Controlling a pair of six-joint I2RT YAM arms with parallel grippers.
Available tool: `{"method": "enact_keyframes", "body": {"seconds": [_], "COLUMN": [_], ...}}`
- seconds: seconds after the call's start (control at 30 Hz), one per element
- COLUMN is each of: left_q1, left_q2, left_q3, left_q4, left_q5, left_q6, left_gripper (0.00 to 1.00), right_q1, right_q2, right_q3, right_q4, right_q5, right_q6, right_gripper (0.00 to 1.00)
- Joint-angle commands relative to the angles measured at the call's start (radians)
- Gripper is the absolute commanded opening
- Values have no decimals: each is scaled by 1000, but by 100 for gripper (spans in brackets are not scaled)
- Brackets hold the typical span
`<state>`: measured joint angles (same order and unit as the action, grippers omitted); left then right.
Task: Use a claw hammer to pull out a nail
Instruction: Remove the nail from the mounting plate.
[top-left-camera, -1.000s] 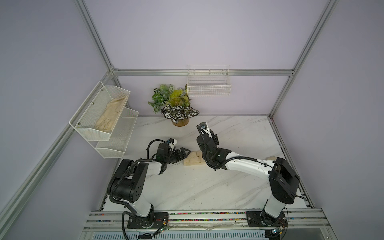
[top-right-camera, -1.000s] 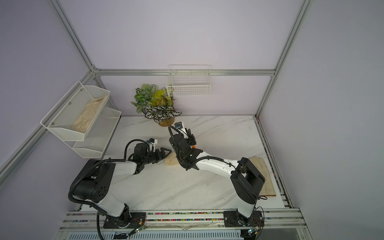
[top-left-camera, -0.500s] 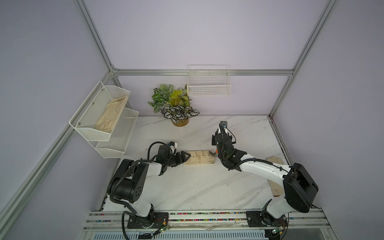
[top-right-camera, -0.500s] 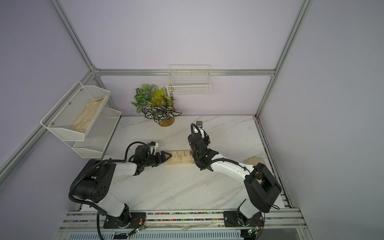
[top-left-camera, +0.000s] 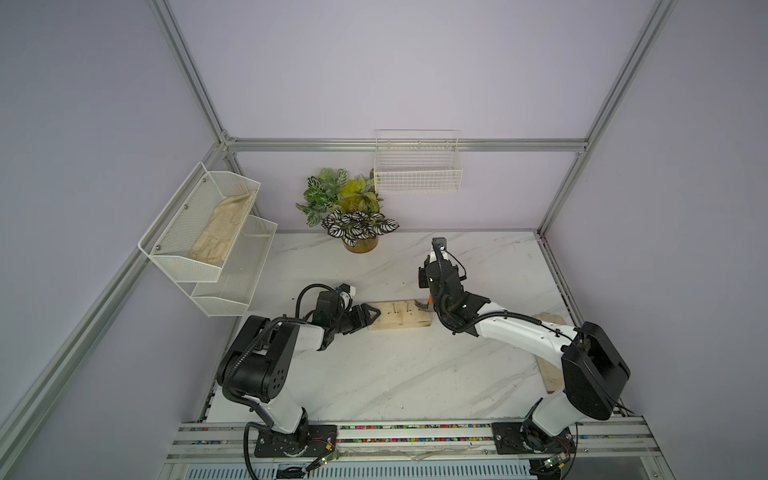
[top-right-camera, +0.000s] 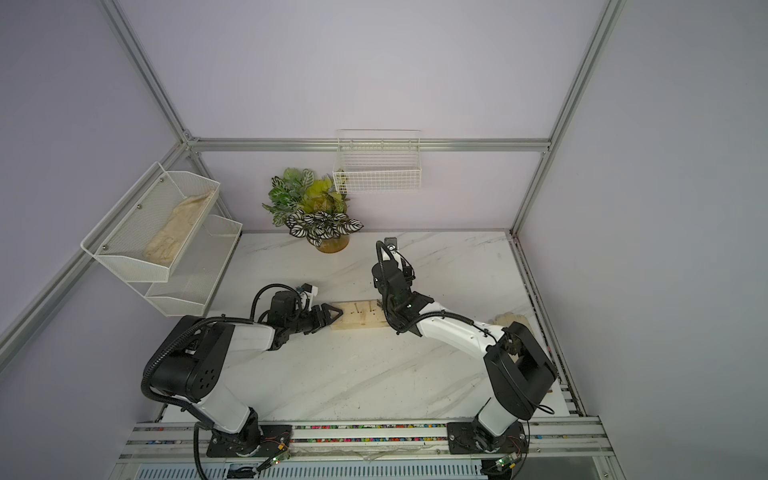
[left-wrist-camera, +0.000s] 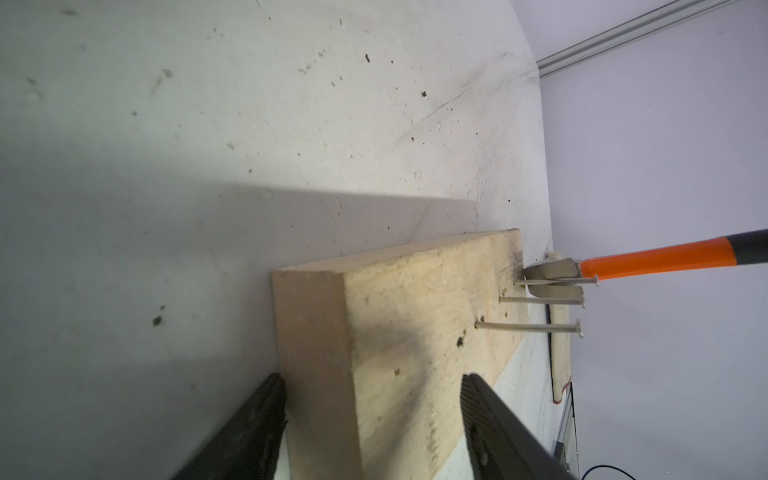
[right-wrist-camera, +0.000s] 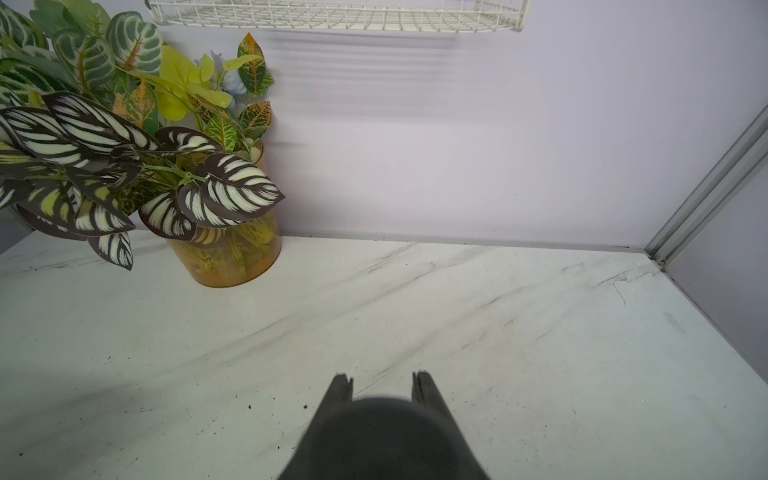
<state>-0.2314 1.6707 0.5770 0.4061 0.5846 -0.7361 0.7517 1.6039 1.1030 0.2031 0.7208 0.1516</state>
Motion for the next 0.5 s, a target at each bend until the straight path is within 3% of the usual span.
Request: {"method": "enact_keyframes", "body": {"seconds": [0.0, 0.2, 0.47], "left_q1": [-9, -9, -10], "left_q2": [30, 48, 79], "left_q3": [24, 30, 50], "left_q4": [-19, -50, -59], "left_q5": [56, 50, 66], "left_q6": [22, 37, 42], "left_gripper": [65, 64, 64], "right_q1": [7, -13, -97], "right_q2": [11, -1, -57], "right_q3": [34, -29, -151], "right_q4": [42, 102, 173], "right_q5": [-33, -33, -137], "right_q6": [40, 122, 275], "right_gripper": [0, 0, 0]}}
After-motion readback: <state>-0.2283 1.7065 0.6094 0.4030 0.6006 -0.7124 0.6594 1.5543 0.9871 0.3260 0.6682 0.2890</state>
